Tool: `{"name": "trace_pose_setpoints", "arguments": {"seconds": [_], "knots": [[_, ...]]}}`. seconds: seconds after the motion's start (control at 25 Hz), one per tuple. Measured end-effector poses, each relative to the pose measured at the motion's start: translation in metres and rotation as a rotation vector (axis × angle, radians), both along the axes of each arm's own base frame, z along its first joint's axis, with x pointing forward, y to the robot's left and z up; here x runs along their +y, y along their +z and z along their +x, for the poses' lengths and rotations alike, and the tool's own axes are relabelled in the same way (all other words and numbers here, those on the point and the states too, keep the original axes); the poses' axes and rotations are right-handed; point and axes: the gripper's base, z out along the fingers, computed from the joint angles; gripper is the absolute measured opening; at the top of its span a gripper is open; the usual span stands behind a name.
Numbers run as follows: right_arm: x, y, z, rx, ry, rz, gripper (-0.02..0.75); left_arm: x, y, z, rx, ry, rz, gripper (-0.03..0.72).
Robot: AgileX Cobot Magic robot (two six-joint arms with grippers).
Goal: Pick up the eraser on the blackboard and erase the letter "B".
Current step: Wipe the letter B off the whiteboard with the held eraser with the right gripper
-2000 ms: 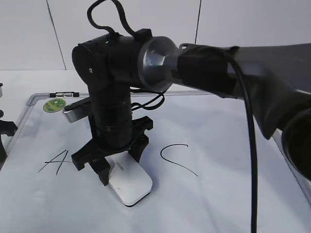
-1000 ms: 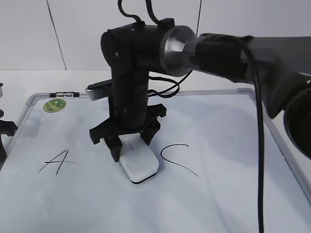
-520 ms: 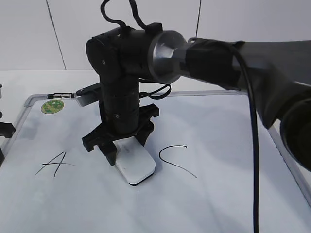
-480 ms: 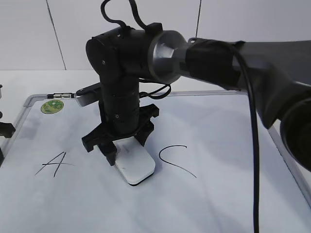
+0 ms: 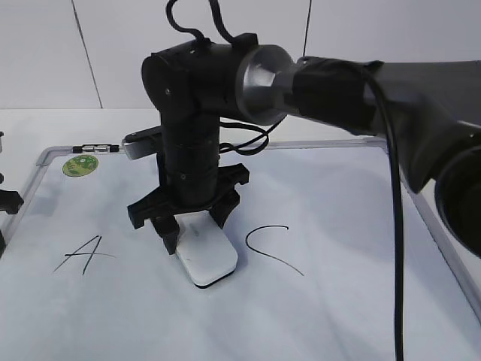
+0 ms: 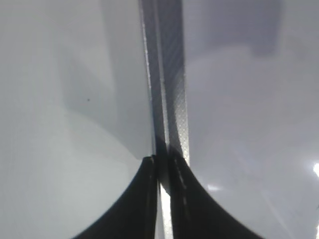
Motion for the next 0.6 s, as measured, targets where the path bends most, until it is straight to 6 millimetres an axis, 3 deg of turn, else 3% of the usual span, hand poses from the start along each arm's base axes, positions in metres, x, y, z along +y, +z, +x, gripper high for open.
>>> {"name": "trace_pose_setpoints", "arguments": {"seconds": [0.6], "knots": [[-0.025,0.006,0.037,-0.012,-0.189,0.072,0.512,0.000,0.000,0.000,0.001,0.000,0.000,0.020]]}}
